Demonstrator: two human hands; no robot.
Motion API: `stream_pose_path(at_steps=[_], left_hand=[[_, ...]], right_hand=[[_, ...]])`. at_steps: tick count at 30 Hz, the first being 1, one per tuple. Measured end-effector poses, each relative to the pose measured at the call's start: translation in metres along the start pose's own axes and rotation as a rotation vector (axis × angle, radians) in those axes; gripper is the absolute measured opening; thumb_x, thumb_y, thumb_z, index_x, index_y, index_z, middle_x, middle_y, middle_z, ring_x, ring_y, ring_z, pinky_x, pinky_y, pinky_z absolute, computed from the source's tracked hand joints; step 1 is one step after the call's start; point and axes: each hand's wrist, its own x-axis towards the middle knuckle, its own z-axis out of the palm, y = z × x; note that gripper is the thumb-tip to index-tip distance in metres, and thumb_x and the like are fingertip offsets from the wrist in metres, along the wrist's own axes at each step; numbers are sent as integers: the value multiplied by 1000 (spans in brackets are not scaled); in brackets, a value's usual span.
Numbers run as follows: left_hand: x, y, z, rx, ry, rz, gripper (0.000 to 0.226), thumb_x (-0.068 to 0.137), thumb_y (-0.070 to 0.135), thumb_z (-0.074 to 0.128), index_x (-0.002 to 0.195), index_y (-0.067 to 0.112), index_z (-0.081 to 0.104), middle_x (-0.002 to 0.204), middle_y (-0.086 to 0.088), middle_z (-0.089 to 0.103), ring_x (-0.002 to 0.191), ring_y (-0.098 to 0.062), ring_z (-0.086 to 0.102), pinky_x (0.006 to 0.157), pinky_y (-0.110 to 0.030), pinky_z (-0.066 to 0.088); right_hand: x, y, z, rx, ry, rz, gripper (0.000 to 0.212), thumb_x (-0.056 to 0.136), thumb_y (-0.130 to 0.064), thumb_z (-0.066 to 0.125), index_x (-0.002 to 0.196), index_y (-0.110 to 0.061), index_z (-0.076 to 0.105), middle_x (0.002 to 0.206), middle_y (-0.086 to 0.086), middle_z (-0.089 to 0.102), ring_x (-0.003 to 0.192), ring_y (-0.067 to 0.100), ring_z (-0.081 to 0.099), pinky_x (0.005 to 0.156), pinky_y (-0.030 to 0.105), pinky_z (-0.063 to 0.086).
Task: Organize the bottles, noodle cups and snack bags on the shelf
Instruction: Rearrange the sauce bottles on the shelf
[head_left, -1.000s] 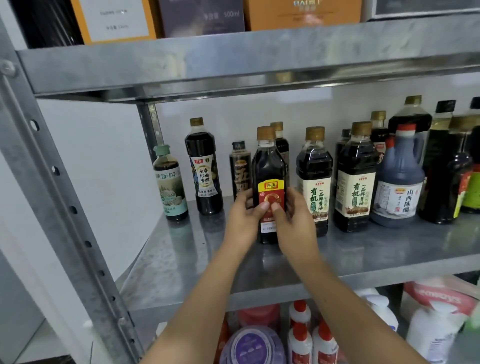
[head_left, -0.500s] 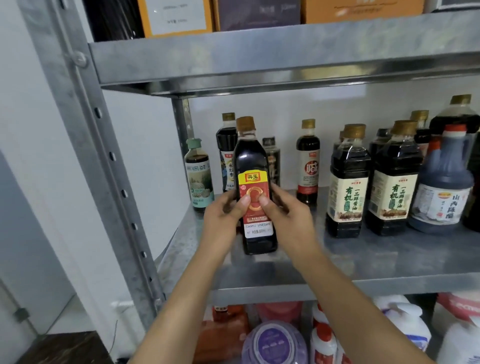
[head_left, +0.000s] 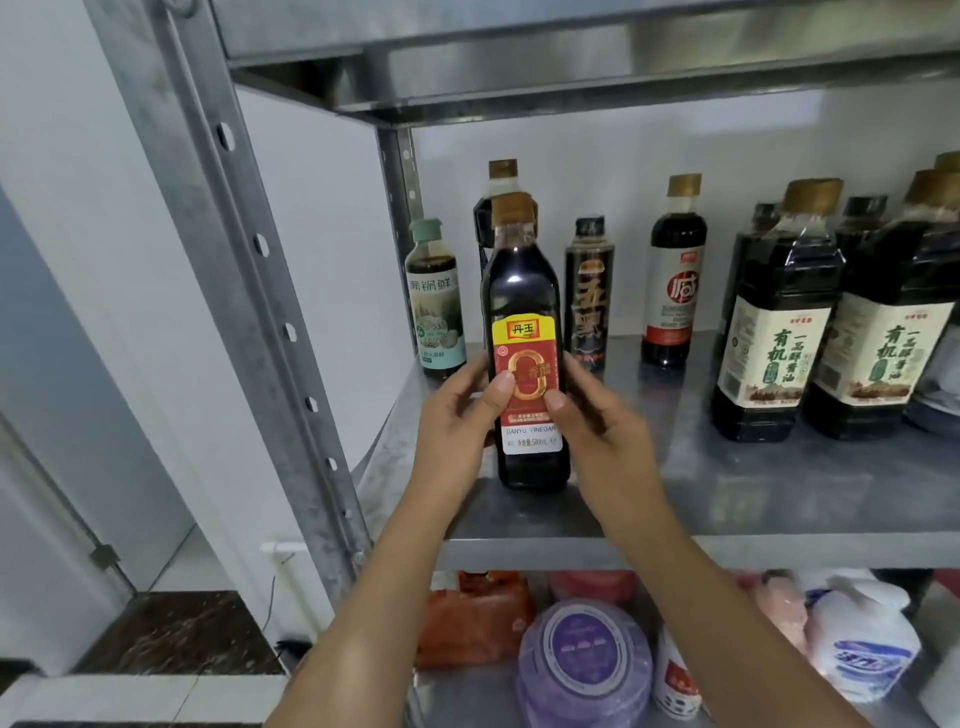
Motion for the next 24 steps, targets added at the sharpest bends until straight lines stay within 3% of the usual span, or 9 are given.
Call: stream_pose_path(at_steps=[6,10,14,20,24], left_hand=[[0,-4,0,60,31,15,47,97,22,58,142,9,53,118,7,71,105,-8,70,79,-22,57],[-1,-5,0,84,41,30,59,90,31,61,145,13,50,124,4,68,105,-6,70,79,-24,58],[-3,-8,1,90,19,30,56,93,23,65,146,15,49,132,-2,66,114,-17,67,94,-39,58],[-1,-9,1,54,18,60,50,94,16,65,142,17,54,126,11,68,110,-11,69,96,-42,56],[3,-17,-1,77,-13,104,43,97,21,64,137,32,54,122,15,70,112,-12,68,95,-42,57]], right_hand=[[2,5,-4,71,-20,30,42,99,-15,58,131,-40,54,128,-16,65,117,-4,61,94,17,51],[3,7,-7,169,-21,48,42,98,-9,58,131,-34,57,131,-7,66,119,4,62,99,25,51],[3,9,-8,157,-11,56,45,97,-7,58,138,-26,53,134,-4,65,123,8,61,105,31,49],[2,5,-7,36,20,49,46,97,-12,60,137,-32,51,128,-15,65,119,-1,61,103,26,50],[2,6,-6,49,0,18,46,97,-6,57,138,-27,52,122,-16,69,116,0,63,94,18,51]])
